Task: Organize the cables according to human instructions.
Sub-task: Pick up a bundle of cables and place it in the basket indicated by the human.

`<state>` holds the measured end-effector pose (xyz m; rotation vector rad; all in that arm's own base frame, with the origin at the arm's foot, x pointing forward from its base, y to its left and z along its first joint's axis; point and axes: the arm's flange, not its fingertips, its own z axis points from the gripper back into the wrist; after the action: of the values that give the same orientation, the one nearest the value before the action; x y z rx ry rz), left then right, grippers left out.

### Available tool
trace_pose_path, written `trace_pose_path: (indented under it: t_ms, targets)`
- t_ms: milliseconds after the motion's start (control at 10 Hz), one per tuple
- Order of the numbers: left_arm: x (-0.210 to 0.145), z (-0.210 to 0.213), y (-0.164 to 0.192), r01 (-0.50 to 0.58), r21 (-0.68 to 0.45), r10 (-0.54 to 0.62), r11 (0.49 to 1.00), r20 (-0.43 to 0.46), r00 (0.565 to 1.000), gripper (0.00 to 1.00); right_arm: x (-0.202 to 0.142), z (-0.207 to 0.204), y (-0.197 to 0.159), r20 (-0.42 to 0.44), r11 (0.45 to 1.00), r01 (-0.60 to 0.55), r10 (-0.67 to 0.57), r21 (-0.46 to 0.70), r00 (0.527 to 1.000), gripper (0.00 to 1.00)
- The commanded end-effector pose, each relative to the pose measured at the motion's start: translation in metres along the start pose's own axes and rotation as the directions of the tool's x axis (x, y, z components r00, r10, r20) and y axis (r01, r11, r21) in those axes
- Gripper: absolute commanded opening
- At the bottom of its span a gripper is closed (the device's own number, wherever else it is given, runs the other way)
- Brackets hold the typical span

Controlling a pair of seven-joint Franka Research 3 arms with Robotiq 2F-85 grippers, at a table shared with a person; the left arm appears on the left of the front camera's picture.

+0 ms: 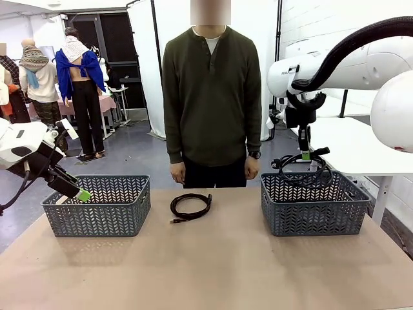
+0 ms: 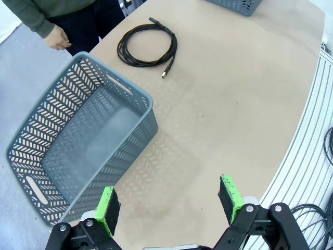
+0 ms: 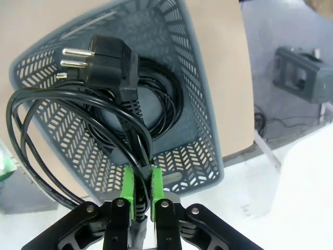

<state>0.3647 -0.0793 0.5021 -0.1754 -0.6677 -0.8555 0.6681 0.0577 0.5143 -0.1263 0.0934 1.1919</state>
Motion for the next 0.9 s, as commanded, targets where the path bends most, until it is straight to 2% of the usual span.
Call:
trace_pose_path:
  t_ms: [0,400,800]
  targets:
    - [-0.001,0.0,0.002,-0.003,-0.009,0.003,1.0,0.011,1.0,1.0,-0.012,-0.007,-0.01,0.065,0.996,-0.094,0.093,0.01,0.994,0.0]
    - [-0.001,0.0,0.002,-0.003,-0.009,0.003,1.0,0.011,1.0,1.0,-0.012,-0.022,-0.02,0.122,0.979,-0.204,0.202,0.009,0.972,0.0]
    - [-0.001,0.0,0.002,-0.003,-0.009,0.003,1.0,0.011,1.0,1.0,-0.004,-0.032,-0.036,0.058,0.978,-0.207,0.206,0.013,0.977,0.0]
